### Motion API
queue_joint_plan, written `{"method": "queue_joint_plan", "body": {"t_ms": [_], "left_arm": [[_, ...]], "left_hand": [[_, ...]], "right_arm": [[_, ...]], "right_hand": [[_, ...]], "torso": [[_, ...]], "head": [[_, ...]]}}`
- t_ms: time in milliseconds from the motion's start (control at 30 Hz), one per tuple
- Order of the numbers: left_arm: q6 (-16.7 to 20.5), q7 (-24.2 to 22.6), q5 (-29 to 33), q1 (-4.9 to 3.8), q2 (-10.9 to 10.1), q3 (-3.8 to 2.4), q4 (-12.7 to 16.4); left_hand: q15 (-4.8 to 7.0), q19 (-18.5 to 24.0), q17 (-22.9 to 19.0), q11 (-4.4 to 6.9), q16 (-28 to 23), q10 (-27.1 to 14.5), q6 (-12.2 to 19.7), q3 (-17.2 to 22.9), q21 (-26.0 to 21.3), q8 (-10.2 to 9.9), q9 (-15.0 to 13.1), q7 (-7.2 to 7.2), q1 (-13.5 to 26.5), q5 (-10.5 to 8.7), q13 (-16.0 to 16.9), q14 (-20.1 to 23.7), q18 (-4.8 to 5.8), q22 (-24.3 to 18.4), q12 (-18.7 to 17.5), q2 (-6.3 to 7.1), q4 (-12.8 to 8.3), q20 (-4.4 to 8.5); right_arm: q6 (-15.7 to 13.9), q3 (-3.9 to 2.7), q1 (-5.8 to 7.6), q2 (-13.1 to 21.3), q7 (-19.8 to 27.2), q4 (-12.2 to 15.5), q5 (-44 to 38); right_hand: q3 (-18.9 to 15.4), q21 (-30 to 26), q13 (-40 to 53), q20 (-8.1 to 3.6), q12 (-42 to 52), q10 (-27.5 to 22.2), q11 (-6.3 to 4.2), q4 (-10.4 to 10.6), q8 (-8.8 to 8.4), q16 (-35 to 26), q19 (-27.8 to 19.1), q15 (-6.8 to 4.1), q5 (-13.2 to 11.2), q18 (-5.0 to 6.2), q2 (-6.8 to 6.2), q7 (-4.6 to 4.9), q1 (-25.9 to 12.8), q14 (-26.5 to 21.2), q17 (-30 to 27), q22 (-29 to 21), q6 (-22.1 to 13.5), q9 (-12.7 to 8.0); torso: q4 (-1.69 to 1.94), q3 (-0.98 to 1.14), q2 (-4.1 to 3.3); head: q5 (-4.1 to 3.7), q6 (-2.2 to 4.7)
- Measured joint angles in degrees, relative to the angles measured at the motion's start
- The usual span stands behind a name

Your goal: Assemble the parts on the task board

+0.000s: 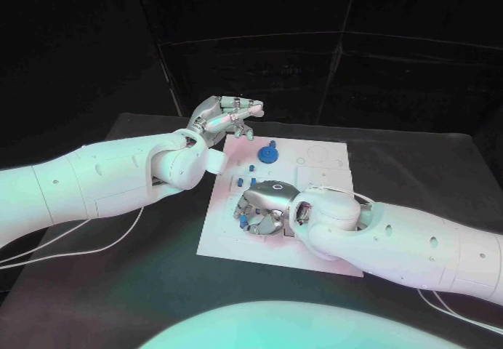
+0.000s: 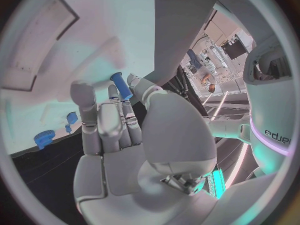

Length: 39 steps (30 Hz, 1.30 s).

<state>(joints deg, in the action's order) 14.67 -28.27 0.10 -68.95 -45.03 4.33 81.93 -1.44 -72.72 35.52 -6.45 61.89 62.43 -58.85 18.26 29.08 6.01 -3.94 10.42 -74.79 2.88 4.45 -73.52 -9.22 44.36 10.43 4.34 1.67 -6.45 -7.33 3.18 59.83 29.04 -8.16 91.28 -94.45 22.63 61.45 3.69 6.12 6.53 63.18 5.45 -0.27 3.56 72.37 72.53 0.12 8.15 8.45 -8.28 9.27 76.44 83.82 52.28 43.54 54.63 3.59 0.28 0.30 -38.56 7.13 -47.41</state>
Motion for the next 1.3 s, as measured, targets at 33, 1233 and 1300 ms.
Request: {"method": "queue_joint_plan", "body": {"t_ms": [33,1233,1300], "left_arm": [[0.00,0.00,0.00,0.00,-0.03,0.00,0.00],[-0.10,0.06,0.01,0.01,-1.25,0.48,0.13],[-0.14,0.07,0.01,0.01,-1.57,0.84,0.26]], "left_hand": [[0.00,0.00,0.00,0.00,0.00,0.00,0.00,0.00,0.00,0.00,0.00,0.00,0.00,0.00,0.00,0.00,0.00,0.00,0.00,0.00,0.00,0.00],[0.21,0.00,0.00,0.00,0.00,0.00,0.00,-0.24,0.00,0.23,0.00,0.00,0.00,0.00,0.00,0.22,0.00,-0.09,0.27,0.00,-0.25,0.00],[0.21,0.00,0.00,0.00,0.00,0.00,0.00,-0.24,-0.23,0.23,0.00,0.00,0.00,0.00,0.00,0.22,0.01,-0.09,0.27,0.00,-0.25,0.00]], "right_arm": [[-0.32,0.00,-0.01,0.09,-0.03,0.08,-0.04],[-16.12,-2.06,1.57,28.08,-5.27,14.83,18.71],[-16.14,-2.07,0.87,28.94,-7.29,14.86,19.34]], "right_hand": [[-0.57,-0.28,0.09,-0.09,0.00,-0.72,0.03,0.08,0.00,0.00,-0.26,0.09,0.00,0.00,0.00,-0.02,0.00,-0.09,-0.27,-0.41,-0.86,0.03],[-20.23,10.53,46.23,-2.95,56.39,8.83,-3.82,10.28,10.06,9.78,5.93,-2.72,14.38,-1.38,1.69,-2.78,-3.75,0.24,16.73,14.98,2.89,2.75],[-21.78,10.61,52.00,-2.83,60.90,10.00,-3.72,11.84,11.09,10.03,6.04,-2.72,15.76,-1.38,2.07,-3.02,-4.14,0.24,17.66,15.31,2.56,2.89]], "torso": [[0.00,0.00,0.01],[-1.26,-0.02,0.75],[-1.60,0.12,0.83]], "head": [[0.00,0.03],[-5.51,3.12],[-5.87,3.14]]}}
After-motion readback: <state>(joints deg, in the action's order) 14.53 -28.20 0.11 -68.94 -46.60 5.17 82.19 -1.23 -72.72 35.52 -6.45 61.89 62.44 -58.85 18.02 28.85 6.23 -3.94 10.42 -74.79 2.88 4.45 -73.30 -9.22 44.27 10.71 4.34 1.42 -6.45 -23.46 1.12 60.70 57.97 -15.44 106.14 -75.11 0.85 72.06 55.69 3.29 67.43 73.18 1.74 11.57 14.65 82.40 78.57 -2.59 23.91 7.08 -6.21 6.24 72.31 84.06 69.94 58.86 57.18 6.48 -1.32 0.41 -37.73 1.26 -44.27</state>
